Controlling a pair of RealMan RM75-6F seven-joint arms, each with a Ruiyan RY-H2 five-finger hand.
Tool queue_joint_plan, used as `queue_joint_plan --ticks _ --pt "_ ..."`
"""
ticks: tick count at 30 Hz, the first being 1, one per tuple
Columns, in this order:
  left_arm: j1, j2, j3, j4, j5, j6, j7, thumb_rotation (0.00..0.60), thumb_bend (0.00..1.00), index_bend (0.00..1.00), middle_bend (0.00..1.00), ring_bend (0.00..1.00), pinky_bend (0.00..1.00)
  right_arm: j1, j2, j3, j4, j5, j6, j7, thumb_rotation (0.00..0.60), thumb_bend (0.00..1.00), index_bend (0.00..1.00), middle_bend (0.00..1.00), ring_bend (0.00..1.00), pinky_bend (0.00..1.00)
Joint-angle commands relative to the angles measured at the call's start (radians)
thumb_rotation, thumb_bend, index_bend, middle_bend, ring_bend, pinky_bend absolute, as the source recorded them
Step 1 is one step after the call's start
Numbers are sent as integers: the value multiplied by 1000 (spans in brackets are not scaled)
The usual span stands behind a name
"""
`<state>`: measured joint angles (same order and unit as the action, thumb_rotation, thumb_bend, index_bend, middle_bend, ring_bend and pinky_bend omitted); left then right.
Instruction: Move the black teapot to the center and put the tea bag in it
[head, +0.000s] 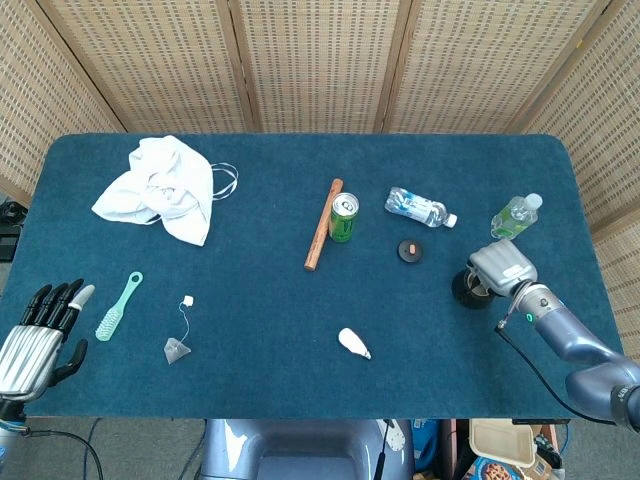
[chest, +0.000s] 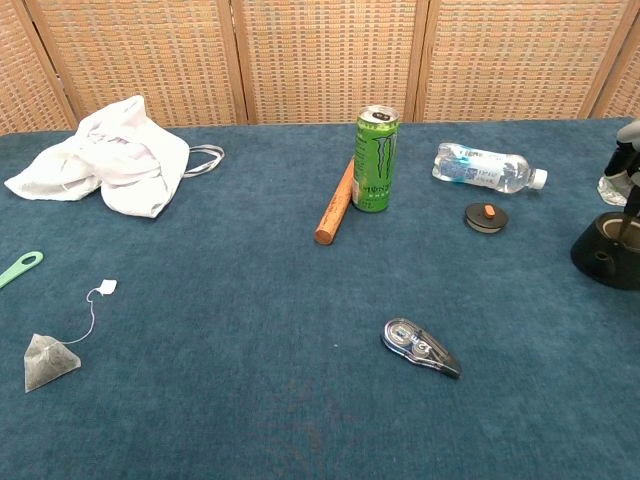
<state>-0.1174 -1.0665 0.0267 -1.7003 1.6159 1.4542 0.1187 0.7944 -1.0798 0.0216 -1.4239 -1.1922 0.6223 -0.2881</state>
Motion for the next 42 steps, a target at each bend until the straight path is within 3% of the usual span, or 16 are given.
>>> queue_joint_plan --ticks 1,20,42 --pt "0 0 0 1 -1 0 -1 600 536 0 0 0 0 2 3 2 -8 -1 4 -4 600 887 672 696 675 777" --pt "-1 5 -10 8 -1 11 -11 600 536 0 0 0 0 15 56 20 -144 -14 40 -32 600 888 689 716 685 777" --pt "-19 40 -27 -24 -7 2 -3 600 535 0 0 0 0 80 86 88 -366 -83 74 -59 594 887 689 714 686 777"
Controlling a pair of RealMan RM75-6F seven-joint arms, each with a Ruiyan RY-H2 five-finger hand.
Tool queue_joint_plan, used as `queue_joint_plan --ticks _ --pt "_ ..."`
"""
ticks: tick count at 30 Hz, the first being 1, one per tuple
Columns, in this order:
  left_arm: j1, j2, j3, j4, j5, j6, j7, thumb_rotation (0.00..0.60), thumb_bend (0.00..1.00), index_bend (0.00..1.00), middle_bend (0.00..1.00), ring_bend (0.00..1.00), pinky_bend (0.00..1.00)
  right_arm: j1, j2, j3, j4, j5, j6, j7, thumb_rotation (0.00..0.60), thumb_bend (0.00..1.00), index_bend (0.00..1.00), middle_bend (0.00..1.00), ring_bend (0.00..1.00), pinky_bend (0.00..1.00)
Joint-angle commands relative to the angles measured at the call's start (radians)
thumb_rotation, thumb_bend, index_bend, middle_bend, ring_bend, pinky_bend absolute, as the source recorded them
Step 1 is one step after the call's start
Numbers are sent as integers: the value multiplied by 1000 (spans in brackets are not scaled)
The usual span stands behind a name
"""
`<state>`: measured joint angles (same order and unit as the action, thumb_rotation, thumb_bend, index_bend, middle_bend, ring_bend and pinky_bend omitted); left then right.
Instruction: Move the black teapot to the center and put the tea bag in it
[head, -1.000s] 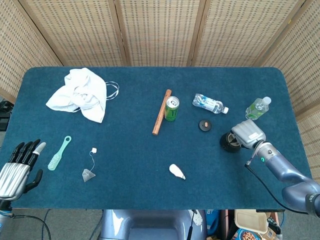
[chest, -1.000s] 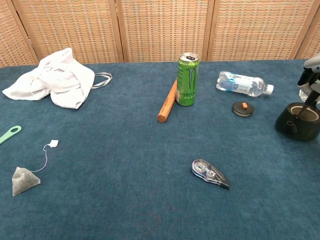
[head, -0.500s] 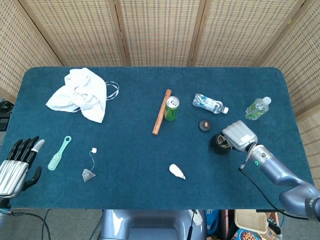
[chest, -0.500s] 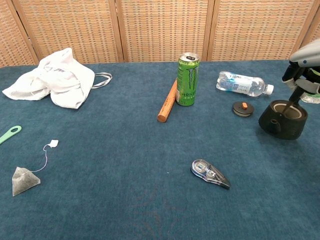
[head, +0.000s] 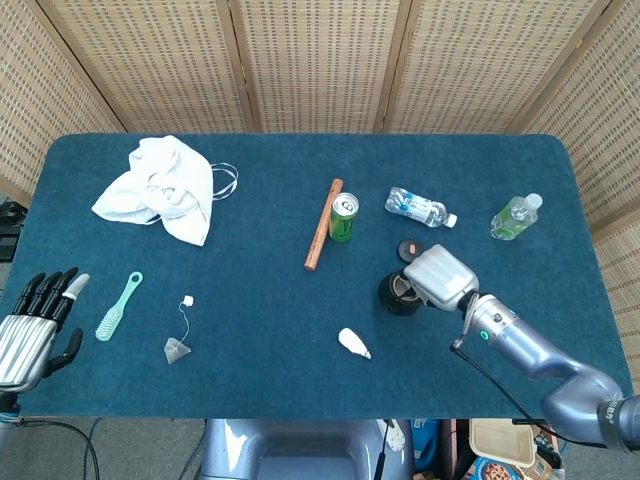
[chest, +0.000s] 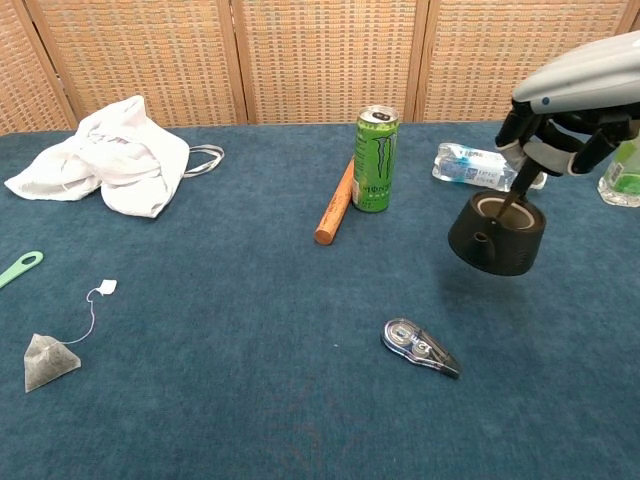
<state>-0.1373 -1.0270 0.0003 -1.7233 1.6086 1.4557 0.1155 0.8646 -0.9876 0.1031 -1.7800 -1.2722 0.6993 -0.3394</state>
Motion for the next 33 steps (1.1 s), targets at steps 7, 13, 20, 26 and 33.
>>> queue_joint_plan --ticks 7,13,20,26,33 --pt "3 2 3 -2 -1 1 4 600 535 0 0 0 0 54 -46 24 -27 17 -20 -47 595 887 689 712 686 777" --pt "7 2 2 0 -5 7 4 600 535 0 0 0 0 97 -96 39 -10 48 -30 -83 598 887 690 710 686 777" --pt "15 1 5 8 -13 12 0 600 535 0 0 0 0 142 -155 45 7 83 -28 -136 594 888 690 707 686 777" --pt "21 -1 7 18 -19 16 -8 600 536 0 0 0 0 186 -197 51 37 124 -37 -170 586 887 690 701 685 777" --pt "30 -4 9 35 -25 22 -21 600 536 0 0 0 0 225 -239 44 65 159 -41 -199 587 887 690 698 685 777"
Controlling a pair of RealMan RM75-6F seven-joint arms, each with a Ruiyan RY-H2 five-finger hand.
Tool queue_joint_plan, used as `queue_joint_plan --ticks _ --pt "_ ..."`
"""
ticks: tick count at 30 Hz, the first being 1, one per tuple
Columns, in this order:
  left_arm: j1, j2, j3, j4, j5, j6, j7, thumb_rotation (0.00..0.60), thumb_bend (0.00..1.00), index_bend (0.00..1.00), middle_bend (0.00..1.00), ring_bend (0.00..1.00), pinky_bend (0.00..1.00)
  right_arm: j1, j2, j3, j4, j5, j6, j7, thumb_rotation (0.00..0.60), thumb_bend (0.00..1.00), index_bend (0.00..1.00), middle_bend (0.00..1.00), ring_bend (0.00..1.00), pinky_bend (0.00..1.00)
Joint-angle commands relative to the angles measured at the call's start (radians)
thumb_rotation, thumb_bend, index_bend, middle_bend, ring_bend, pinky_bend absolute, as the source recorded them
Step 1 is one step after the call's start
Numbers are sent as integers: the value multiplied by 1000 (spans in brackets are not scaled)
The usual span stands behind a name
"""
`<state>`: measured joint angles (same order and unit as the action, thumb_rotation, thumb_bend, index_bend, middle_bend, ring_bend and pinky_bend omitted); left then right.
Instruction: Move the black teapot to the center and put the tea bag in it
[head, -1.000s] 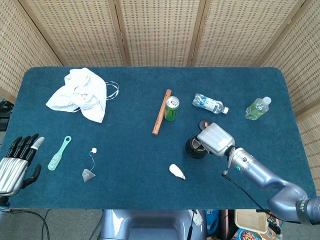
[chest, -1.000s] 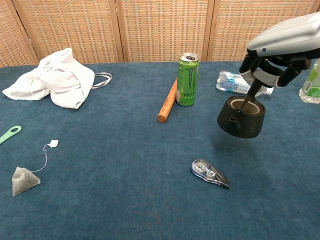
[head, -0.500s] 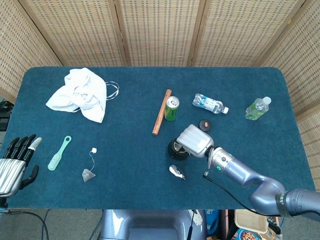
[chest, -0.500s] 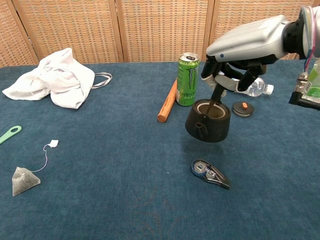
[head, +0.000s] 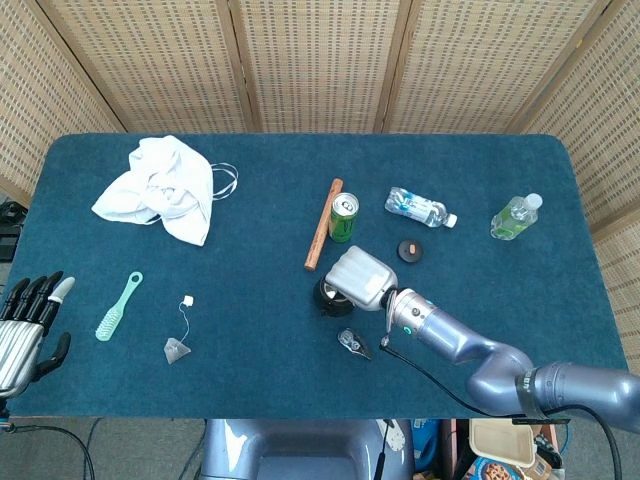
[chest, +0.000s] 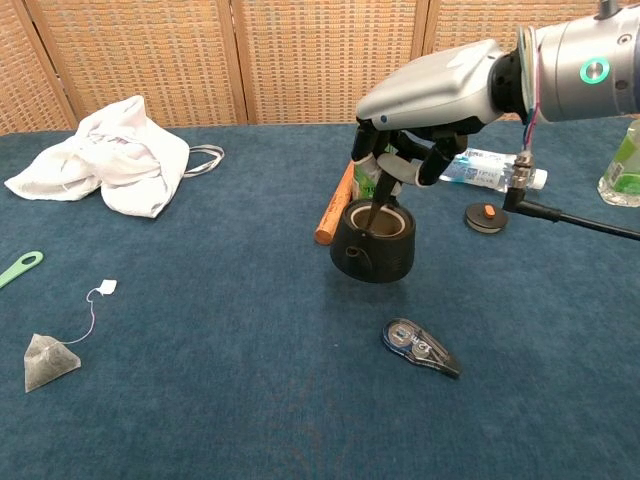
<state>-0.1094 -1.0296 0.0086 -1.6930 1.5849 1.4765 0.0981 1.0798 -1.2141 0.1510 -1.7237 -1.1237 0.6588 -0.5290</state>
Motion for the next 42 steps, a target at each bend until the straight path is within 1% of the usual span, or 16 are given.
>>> queue_joint_plan --ticks 1,10,15,23,26,27,28,31,33,35,38,42 --pt "3 -2 2 7 -2 1 -6 600 536 0 0 0 0 14 -20 -8 10 15 2 -15 588 887 690 697 685 777" --pt "7 -7 3 19 -3 2 -14 600 535 0 0 0 0 28 -53 -27 16 32 25 -39 578 887 689 685 685 777" --pt "8 -9 4 22 -4 1 -15 600 536 0 0 0 0 34 -71 -40 21 35 39 -52 521 888 690 670 685 777" --pt "10 -9 6 24 -8 -3 -21 600 536 0 0 0 0 37 -110 -65 34 37 70 -90 508 887 689 643 685 777" --pt "11 -10 7 25 -6 -3 -24 600 535 0 0 0 0 39 -121 -71 34 40 79 -103 489 887 689 625 685 777" --pt "11 -10 7 25 -5 -4 -24 600 535 0 0 0 0 39 -123 -73 34 41 82 -106 478 887 689 618 685 777" --pt "11 -10 8 25 -5 -4 -25 600 536 0 0 0 0 39 -125 -73 35 41 84 -108 451 888 689 607 685 777" --pt "11 -10 7 27 -6 -3 -26 600 535 0 0 0 0 39 -127 -77 35 43 90 -115 352 888 680 578 685 777" --pt "12 -10 6 28 -6 -3 -27 600 535 0 0 0 0 39 -128 -79 36 41 97 -120 295 886 658 556 686 777" --pt "11 -10 6 28 -6 -3 -28 600 536 0 0 0 0 39 -127 -80 33 44 100 -122 214 859 614 525 686 777" --pt "11 -11 5 28 -6 -3 -28 600 536 0 0 0 0 39 -127 -83 31 40 106 -129 161 800 563 488 685 777" --pt "12 -11 6 29 -4 -1 -29 600 537 0 0 0 0 36 -130 -91 21 37 120 -144 120 748 521 455 685 777"
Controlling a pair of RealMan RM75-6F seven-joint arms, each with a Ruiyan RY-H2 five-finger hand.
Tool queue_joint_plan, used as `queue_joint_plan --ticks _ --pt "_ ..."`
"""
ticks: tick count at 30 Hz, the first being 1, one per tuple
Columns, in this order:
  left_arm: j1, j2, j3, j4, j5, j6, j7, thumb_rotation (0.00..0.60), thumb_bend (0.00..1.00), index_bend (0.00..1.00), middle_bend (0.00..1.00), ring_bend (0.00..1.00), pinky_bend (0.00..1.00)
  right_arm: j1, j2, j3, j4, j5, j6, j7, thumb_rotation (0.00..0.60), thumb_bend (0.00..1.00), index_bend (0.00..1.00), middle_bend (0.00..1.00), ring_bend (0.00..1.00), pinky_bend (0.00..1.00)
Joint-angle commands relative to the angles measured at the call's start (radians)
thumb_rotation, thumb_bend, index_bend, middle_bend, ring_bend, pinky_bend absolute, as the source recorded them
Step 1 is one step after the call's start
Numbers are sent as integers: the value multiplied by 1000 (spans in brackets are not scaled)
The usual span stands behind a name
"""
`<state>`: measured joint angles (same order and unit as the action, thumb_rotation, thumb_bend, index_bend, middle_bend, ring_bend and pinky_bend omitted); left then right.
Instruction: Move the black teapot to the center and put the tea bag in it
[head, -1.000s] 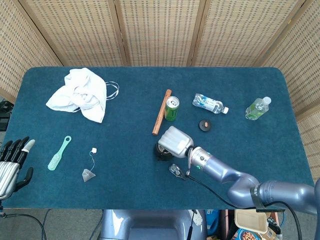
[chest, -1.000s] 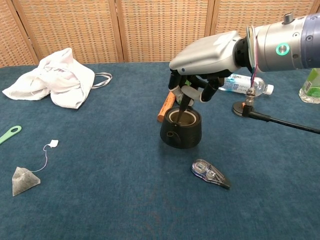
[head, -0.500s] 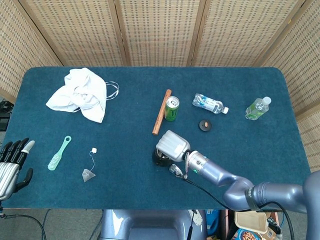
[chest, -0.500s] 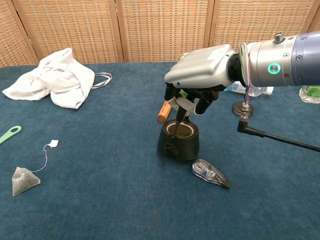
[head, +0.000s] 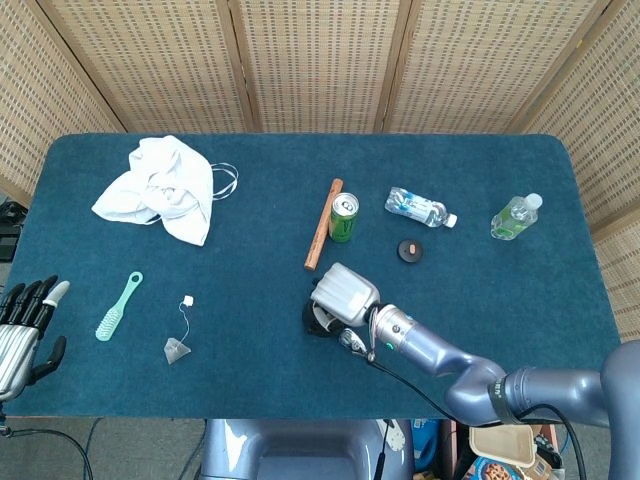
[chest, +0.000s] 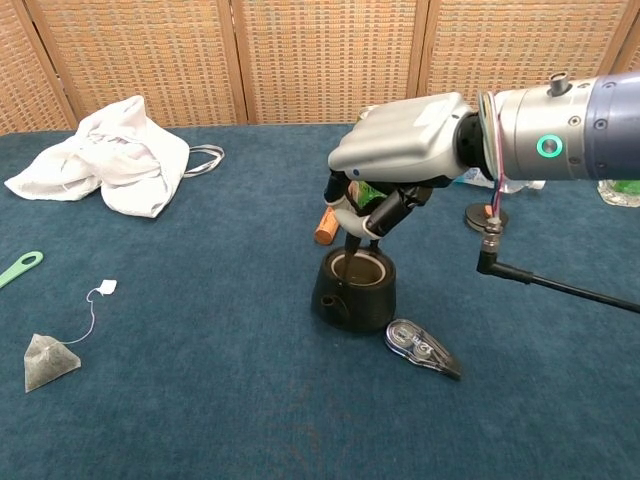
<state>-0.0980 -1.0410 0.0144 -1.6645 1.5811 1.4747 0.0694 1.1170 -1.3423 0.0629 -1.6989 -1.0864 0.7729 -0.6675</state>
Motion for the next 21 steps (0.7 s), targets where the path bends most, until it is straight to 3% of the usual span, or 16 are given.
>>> queue_joint_plan --ticks 1,9,21 --pt "0 0 0 1 0 1 -1 600 536 0 0 0 0 -2 -2 -4 -5 -1 8 -9 109 717 511 447 685 777" --pt "1 -1 0 2 0 0 -2 600 536 0 0 0 0 -8 -10 -10 -21 1 32 -31 101 481 445 382 681 777" --pt "-6 5 -5 -4 6 -1 6 600 536 0 0 0 0 -33 35 -5 -52 -24 66 -4 100 461 430 392 666 777"
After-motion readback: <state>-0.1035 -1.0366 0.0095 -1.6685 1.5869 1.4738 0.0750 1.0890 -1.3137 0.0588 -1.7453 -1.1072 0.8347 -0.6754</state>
